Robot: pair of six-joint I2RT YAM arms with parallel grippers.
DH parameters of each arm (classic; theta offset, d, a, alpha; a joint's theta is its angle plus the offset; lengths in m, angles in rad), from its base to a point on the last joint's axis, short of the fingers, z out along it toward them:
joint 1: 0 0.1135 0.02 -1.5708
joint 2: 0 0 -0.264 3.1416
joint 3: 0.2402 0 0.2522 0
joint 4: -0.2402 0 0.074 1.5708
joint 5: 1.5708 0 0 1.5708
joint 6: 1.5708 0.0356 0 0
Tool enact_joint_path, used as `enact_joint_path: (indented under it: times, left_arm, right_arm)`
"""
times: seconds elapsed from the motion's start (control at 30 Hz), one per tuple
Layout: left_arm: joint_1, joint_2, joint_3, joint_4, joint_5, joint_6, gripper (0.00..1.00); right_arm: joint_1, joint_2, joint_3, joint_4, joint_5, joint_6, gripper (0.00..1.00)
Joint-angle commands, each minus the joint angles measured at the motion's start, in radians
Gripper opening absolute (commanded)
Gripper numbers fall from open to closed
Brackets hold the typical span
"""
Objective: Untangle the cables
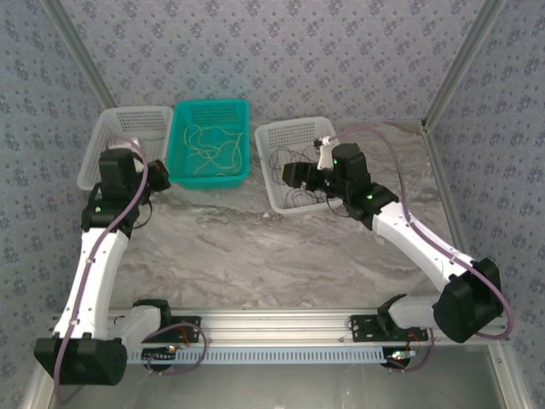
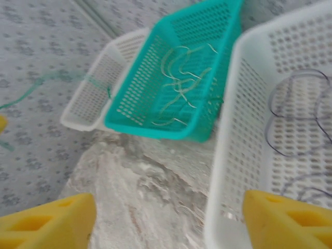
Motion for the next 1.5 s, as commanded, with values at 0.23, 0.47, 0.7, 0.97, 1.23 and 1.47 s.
enact_joint_path:
  times: [0.23, 0.47, 0.7, 0.97, 1.23, 1.47]
  left_arm:
    - [0.190, 0.146, 0.218, 0.139, -0.266, 0.015, 0.00]
    - [0.389, 0.272, 0.214, 0.263, -0.153, -0.023, 0.00]
    - [0.429, 0.367, 0.180, 0.389, 0.079, -0.007, 0.00]
    - [0.429, 0.446, 0.143, 0.416, 0.099, 0.001, 0.00]
    - [0.429, 0.647, 0.163, 0.426, 0.123, 0.052, 0.18]
    - [0.424, 0.701, 0.223, 0.271, 0.053, 0.046, 0.77]
  right_arm:
    - [-0.020, -0.100, -0.023, -0.037, -0.020, -0.069, 0.87]
    - [-0.037, -0.087, -0.026, -0.043, -0.035, -0.065, 0.87]
    - [-0.043, -0.072, -0.026, -0.056, -0.031, -0.058, 0.87]
    - [-0.052, -0.062, -0.026, -0.051, -0.042, -0.054, 0.87]
    - [-0.068, -0.055, -0.025, -0.052, -0.074, -0.057, 0.87]
    - [-0.076, -0.060, -0.028, -0.059, -0.081, -0.071, 0.87]
